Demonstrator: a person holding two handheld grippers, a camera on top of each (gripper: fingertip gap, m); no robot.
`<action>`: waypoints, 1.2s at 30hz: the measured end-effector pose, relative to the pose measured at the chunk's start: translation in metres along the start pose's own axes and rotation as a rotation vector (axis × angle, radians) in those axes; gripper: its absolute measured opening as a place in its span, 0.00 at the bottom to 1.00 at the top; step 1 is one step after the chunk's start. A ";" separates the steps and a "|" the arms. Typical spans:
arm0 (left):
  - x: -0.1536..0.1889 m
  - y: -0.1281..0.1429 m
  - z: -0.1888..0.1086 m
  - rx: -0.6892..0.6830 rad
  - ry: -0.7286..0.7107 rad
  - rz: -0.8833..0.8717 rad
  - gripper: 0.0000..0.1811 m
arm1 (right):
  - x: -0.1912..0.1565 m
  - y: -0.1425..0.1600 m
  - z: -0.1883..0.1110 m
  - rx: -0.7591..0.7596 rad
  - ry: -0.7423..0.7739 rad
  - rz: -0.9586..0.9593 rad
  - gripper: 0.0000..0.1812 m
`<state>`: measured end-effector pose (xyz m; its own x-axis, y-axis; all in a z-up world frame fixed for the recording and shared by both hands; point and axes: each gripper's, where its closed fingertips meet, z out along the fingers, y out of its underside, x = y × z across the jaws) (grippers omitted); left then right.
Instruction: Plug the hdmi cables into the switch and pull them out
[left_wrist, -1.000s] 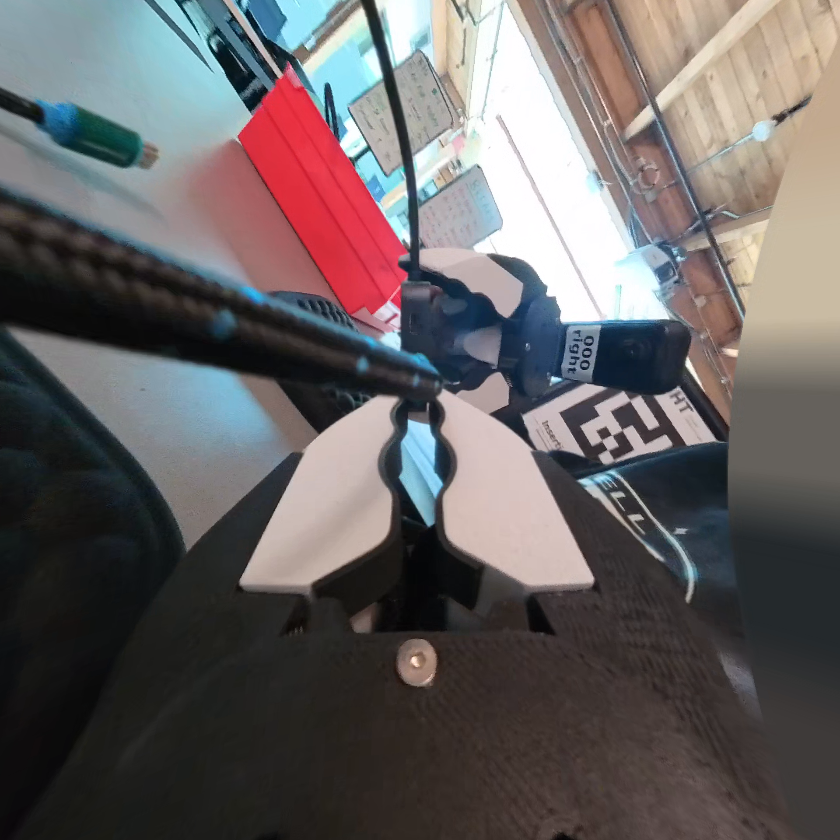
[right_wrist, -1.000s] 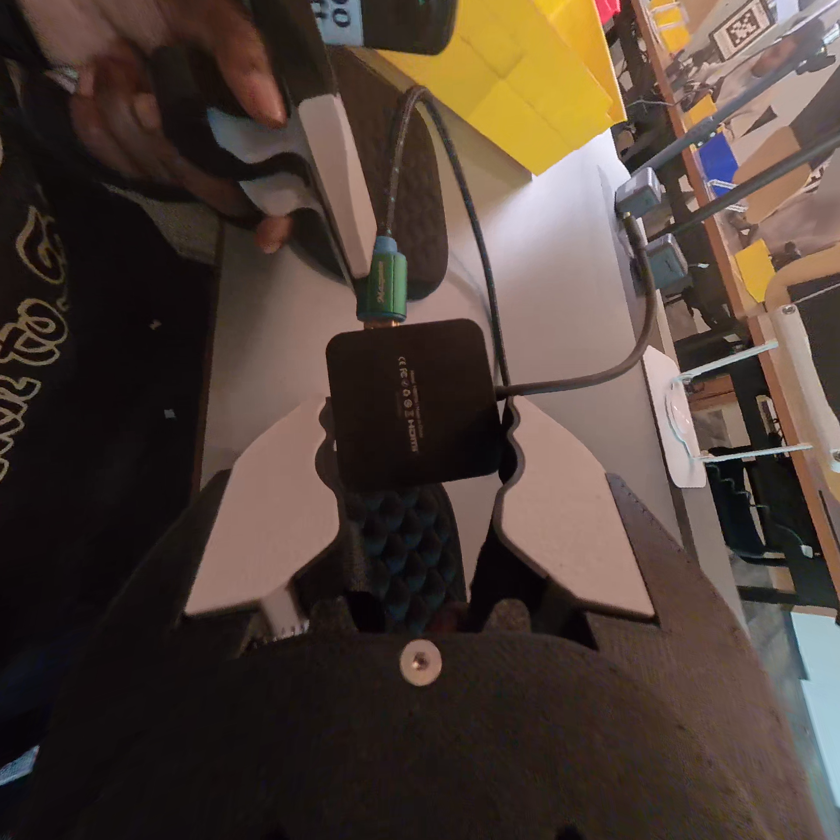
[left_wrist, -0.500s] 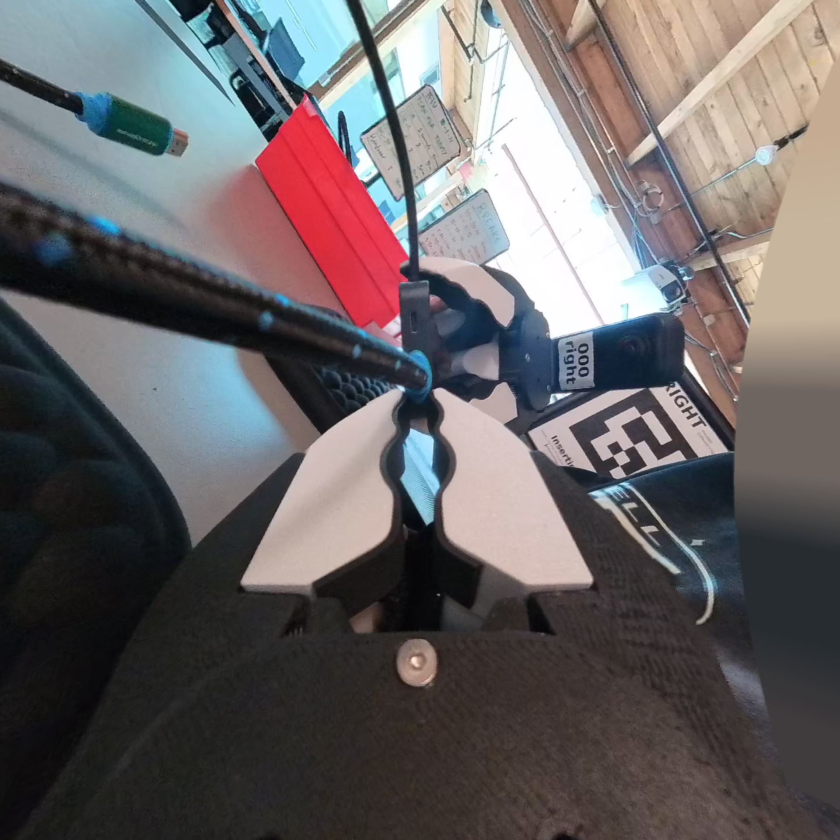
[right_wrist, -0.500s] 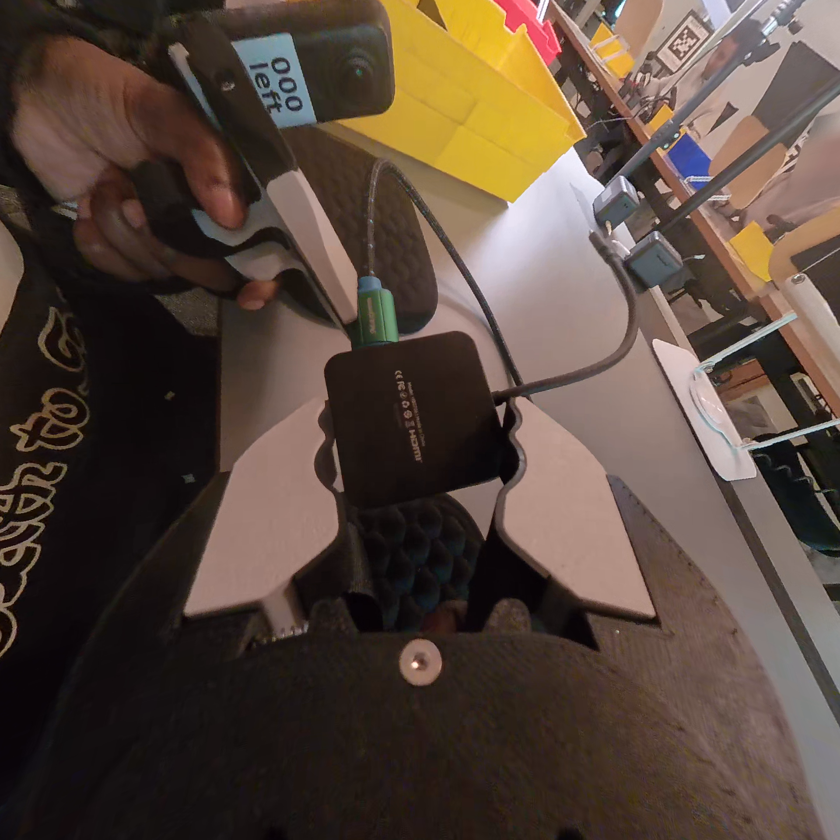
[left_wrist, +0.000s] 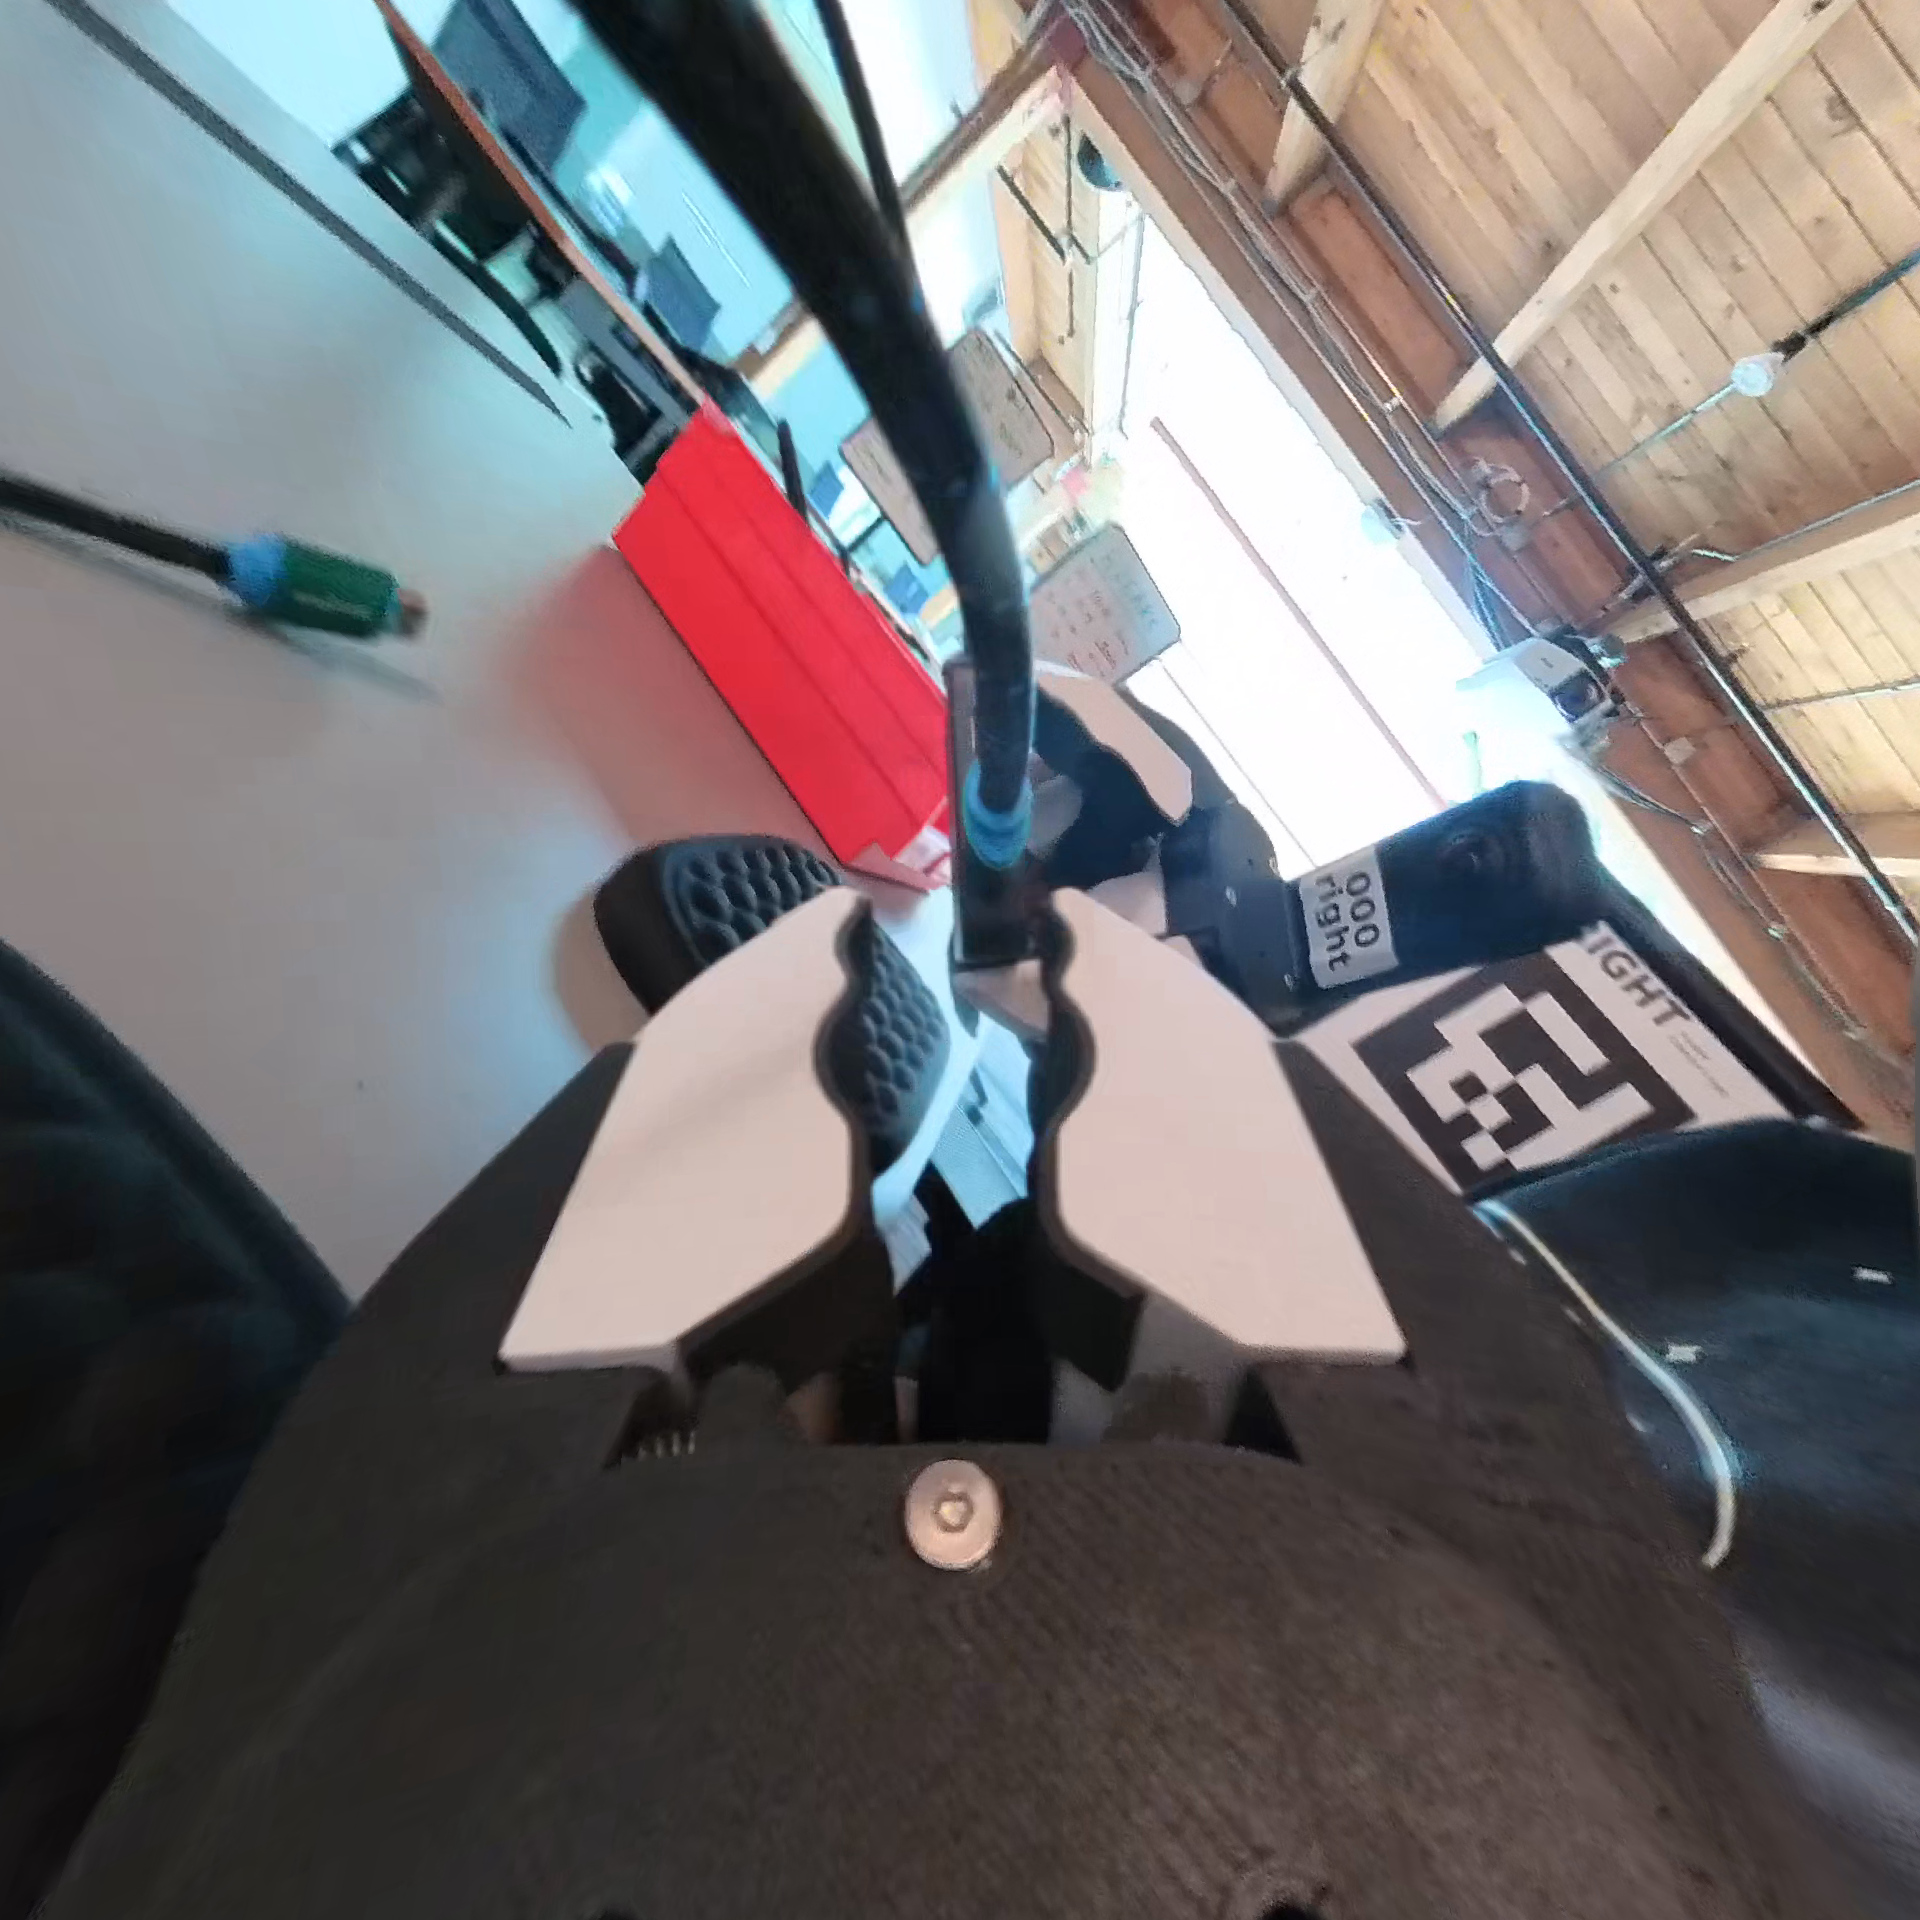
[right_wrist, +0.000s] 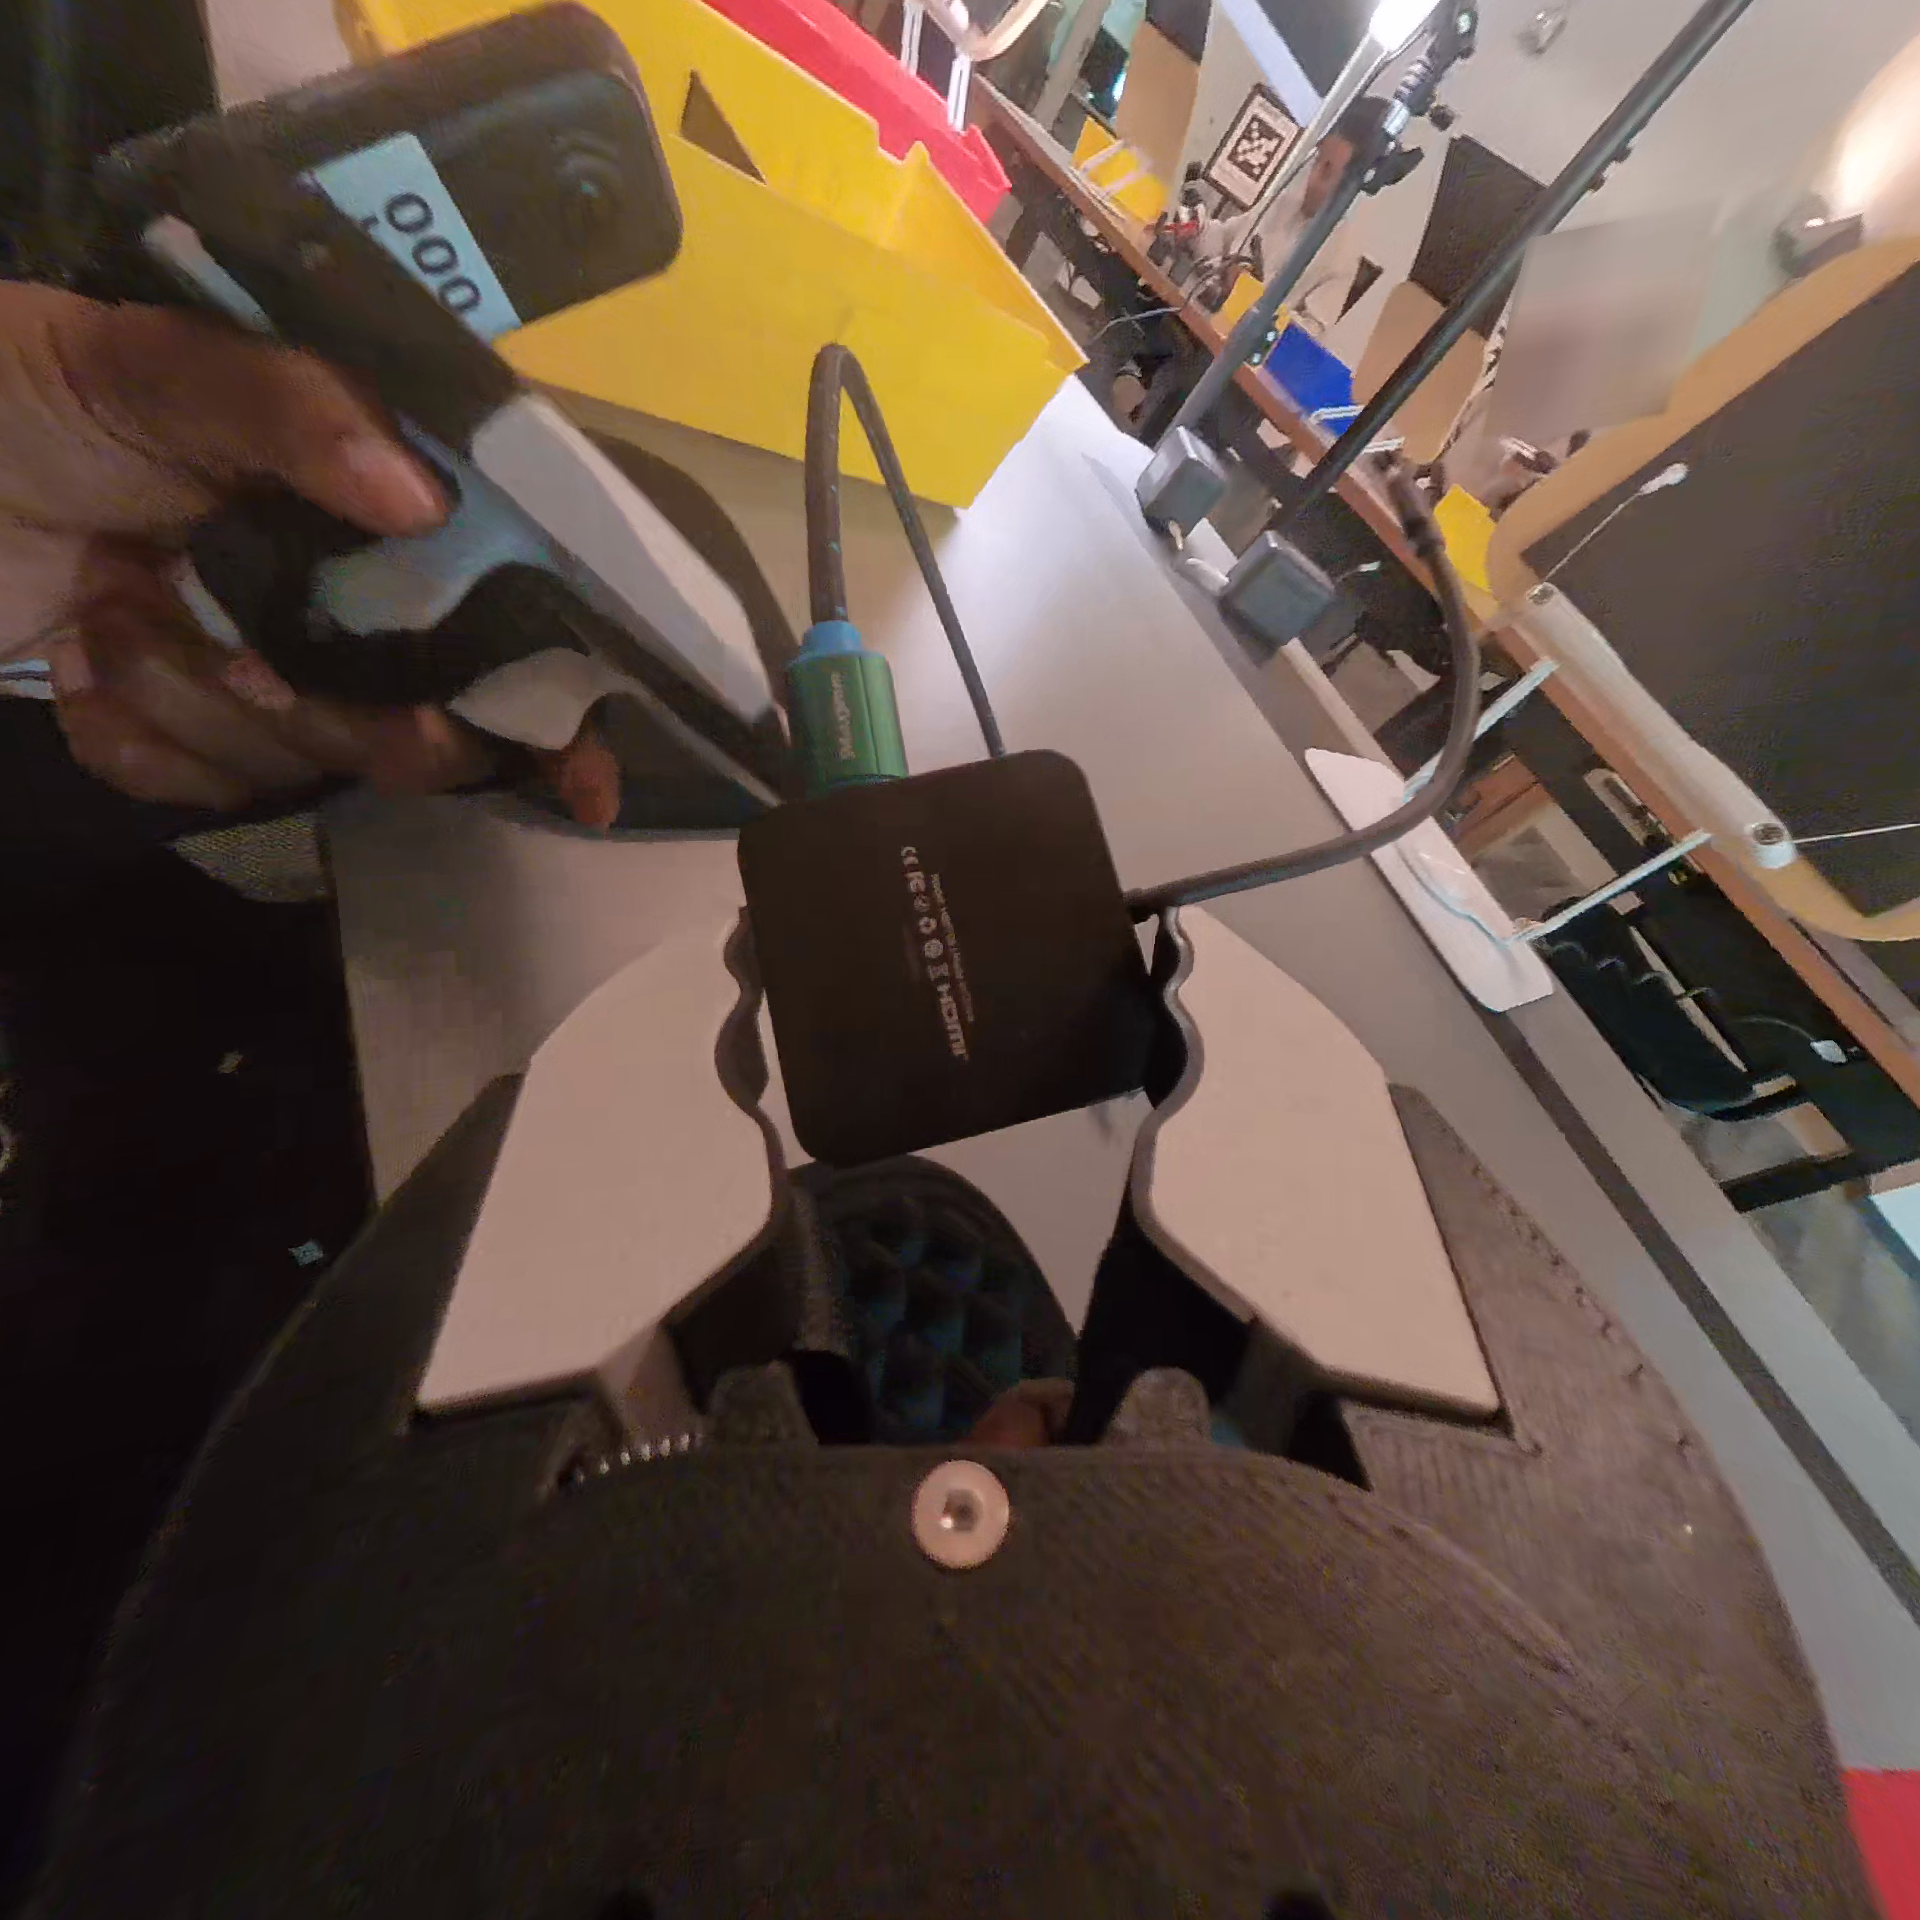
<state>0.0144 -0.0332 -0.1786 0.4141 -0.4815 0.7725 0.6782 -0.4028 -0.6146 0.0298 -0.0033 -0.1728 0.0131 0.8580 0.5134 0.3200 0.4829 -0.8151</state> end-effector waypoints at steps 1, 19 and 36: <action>0.000 -0.007 -0.002 0.031 -0.009 0.013 0.21 | 0.000 -0.001 0.000 0.002 -0.001 -0.010 0.40; -0.005 -0.038 -0.007 0.413 -0.102 0.055 0.06 | -0.017 -0.006 0.020 0.034 0.027 0.235 0.40; -0.007 -0.058 -0.027 0.627 -0.152 0.138 0.07 | -0.024 -0.019 0.040 0.094 0.088 0.523 0.41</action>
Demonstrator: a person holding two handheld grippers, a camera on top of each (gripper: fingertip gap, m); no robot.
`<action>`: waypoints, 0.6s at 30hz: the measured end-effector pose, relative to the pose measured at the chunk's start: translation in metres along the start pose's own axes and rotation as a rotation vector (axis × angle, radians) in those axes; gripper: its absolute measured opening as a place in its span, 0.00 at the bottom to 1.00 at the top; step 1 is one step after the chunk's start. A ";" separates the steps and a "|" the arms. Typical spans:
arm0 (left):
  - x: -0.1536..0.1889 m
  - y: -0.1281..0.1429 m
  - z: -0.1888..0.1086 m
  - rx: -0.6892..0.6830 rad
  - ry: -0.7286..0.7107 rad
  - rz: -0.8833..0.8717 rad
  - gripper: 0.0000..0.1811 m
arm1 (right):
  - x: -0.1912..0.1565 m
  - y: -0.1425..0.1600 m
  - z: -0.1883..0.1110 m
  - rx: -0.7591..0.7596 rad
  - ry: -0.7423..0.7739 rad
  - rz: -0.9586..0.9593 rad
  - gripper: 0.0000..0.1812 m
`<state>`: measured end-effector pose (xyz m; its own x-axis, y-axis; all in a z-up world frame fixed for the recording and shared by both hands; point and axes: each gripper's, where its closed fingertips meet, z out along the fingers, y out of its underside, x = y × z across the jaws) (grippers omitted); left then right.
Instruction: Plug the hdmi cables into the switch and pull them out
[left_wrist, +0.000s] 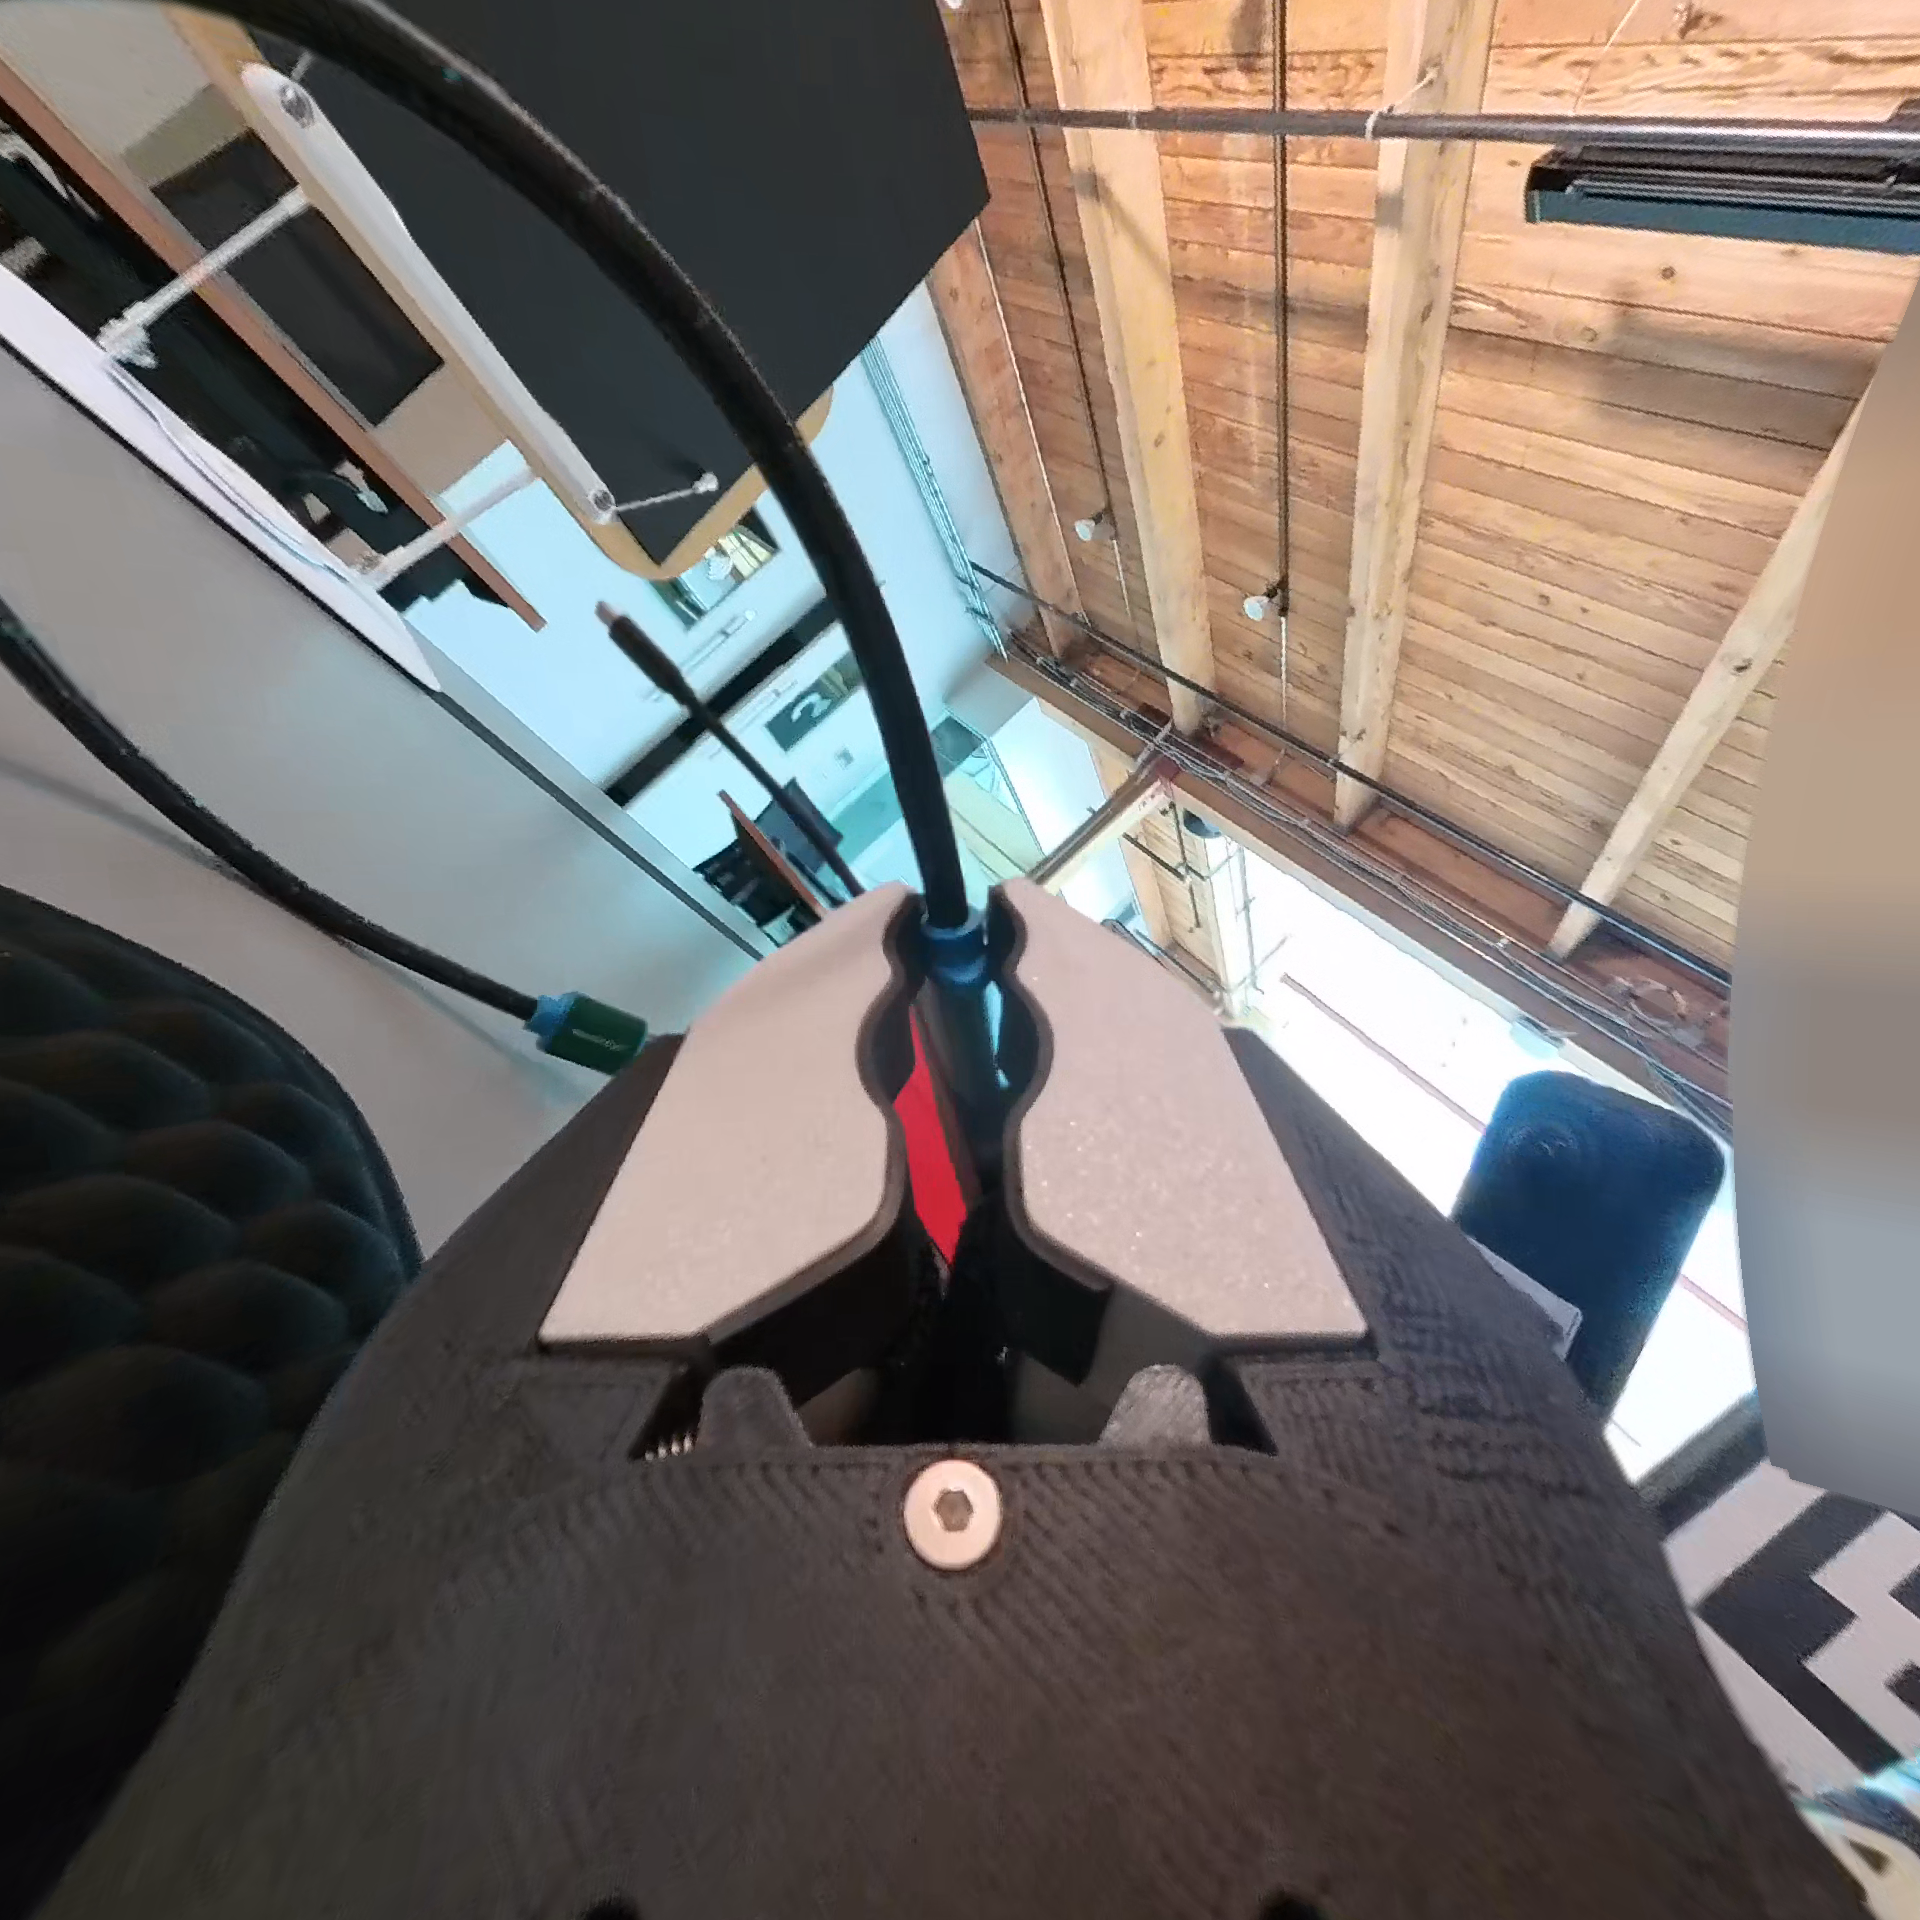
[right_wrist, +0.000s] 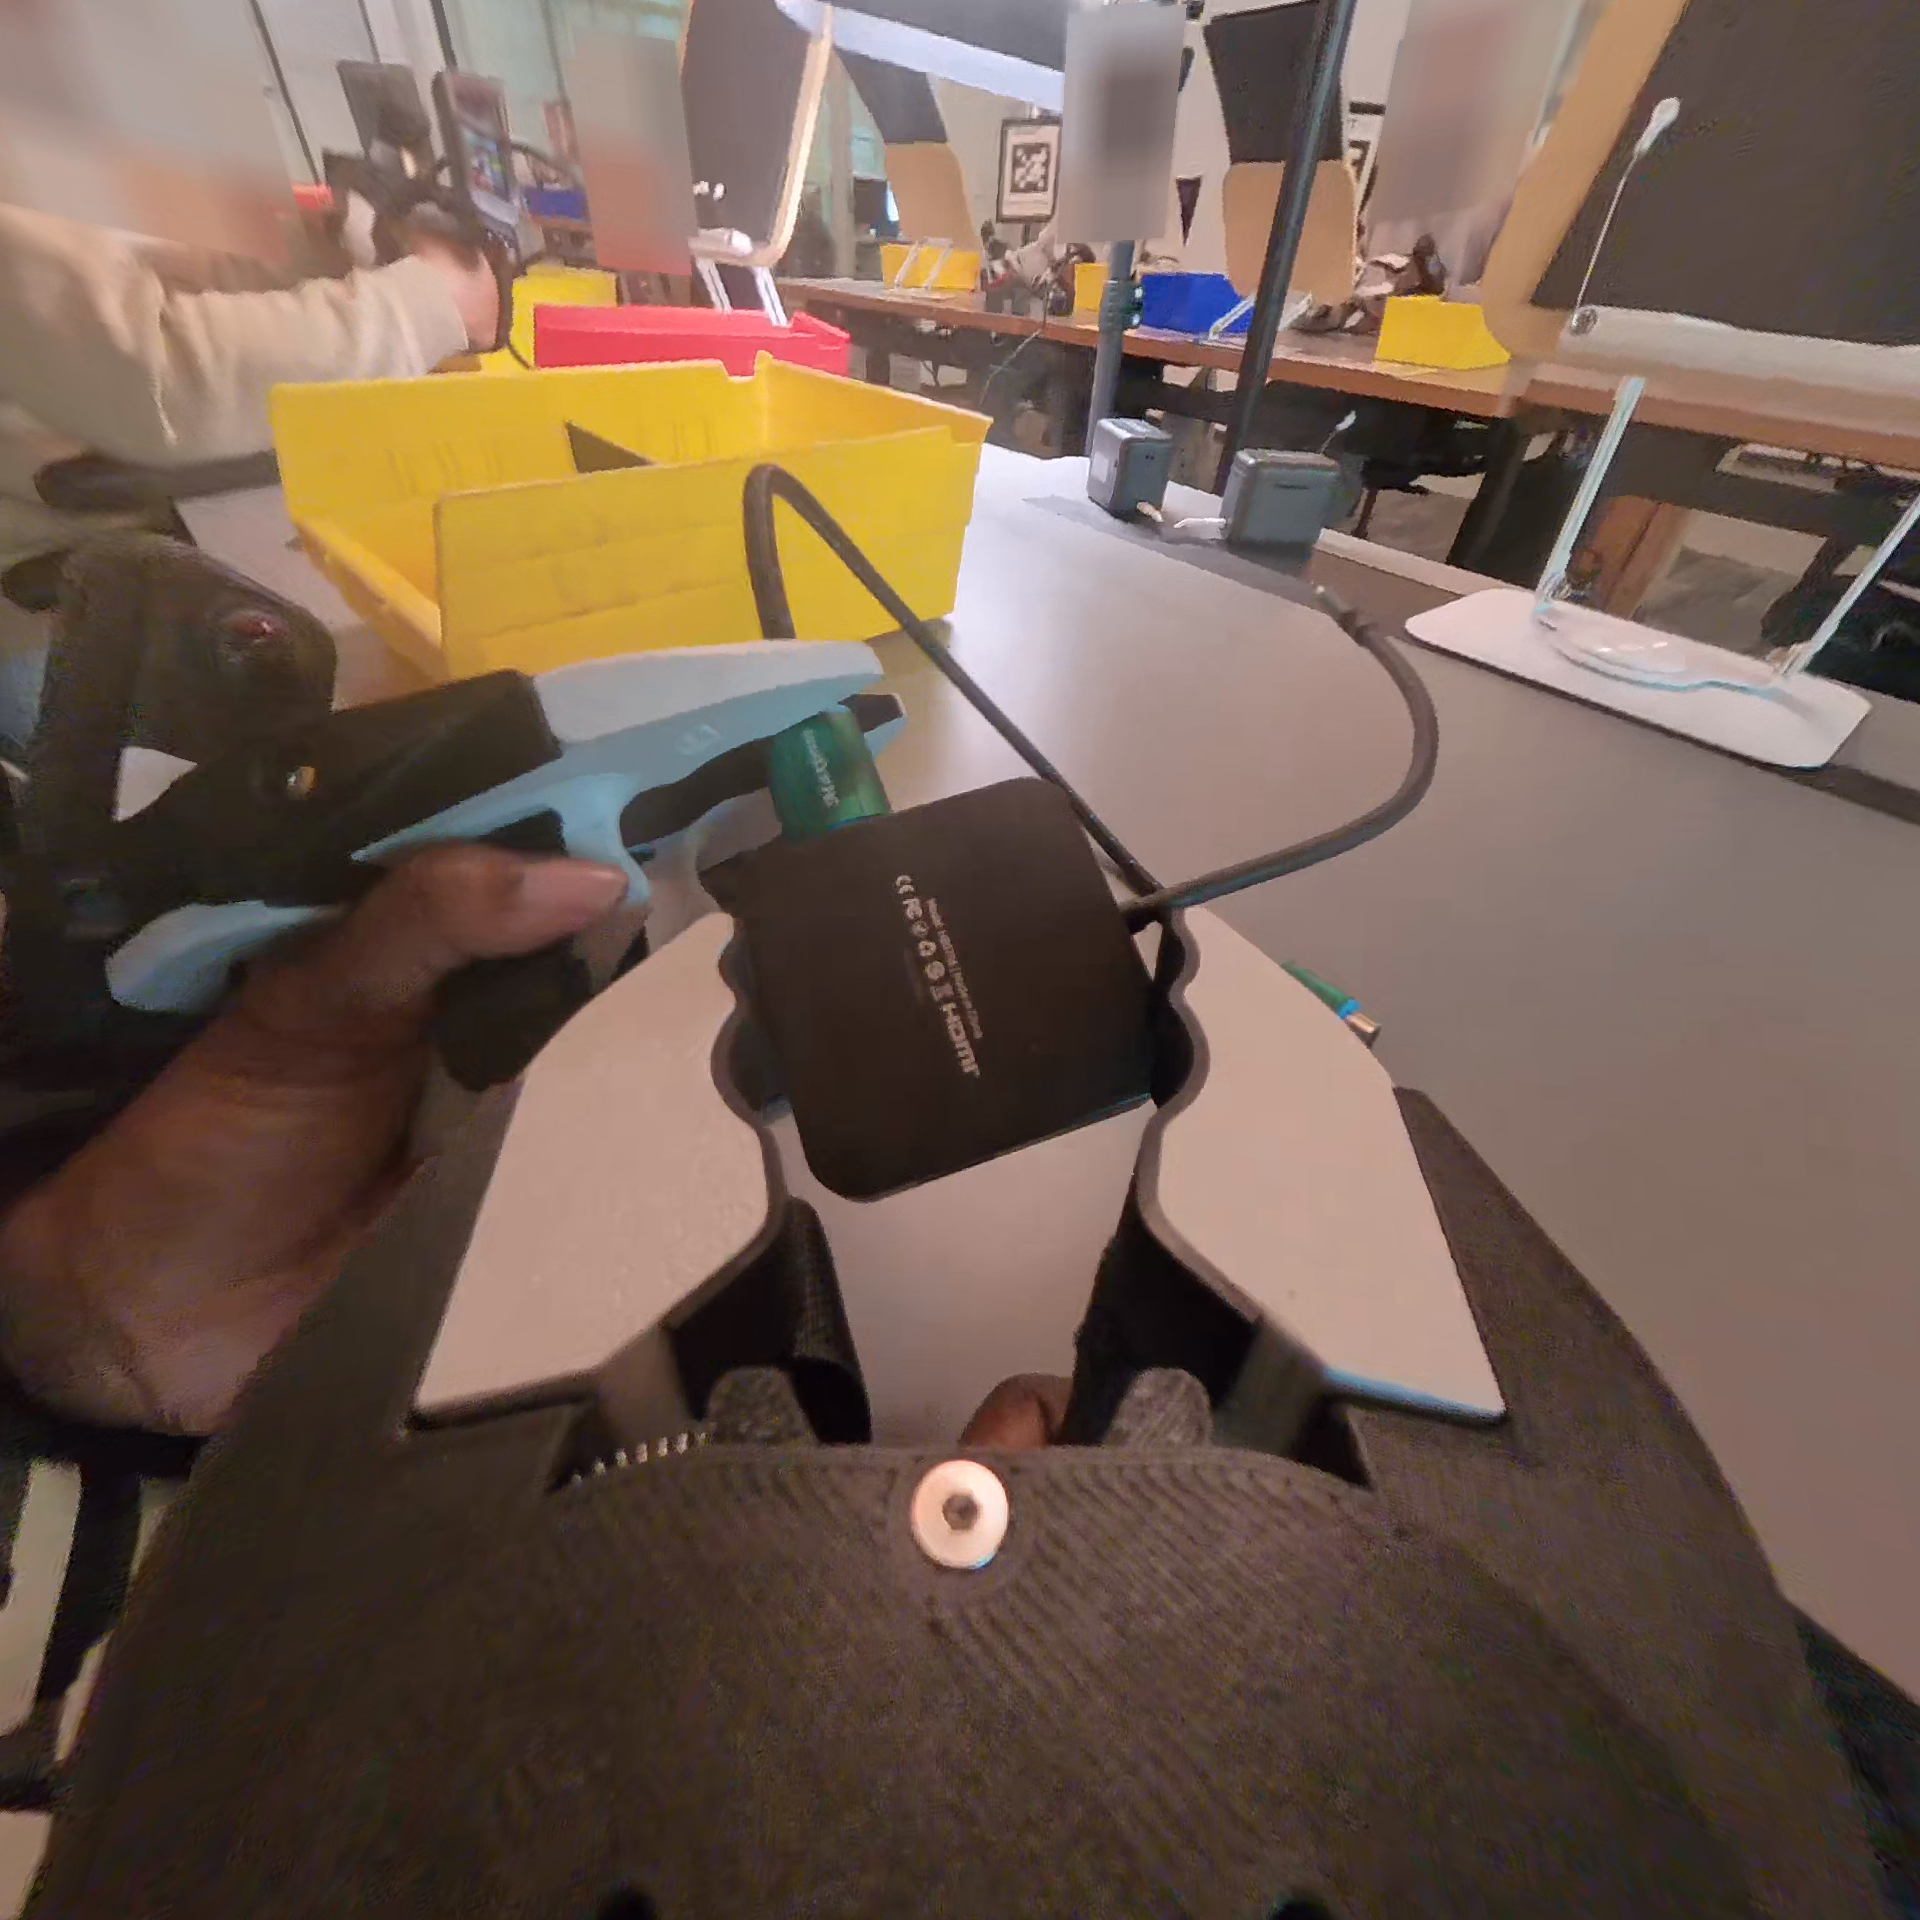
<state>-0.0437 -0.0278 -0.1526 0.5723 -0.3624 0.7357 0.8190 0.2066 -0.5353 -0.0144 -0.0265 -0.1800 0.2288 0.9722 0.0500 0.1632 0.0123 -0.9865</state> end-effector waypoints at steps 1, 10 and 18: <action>0.000 -0.001 0.000 0.005 0.001 0.007 0.07 | 0.000 0.001 0.001 0.005 0.001 -0.005 0.41; 0.007 0.000 0.007 -0.104 0.145 0.046 0.15 | 0.006 -0.008 -0.008 0.070 0.002 -0.074 0.41; 0.027 -0.006 -0.005 0.007 0.293 0.171 0.22 | 0.098 -0.090 -0.069 0.224 0.315 -0.363 0.41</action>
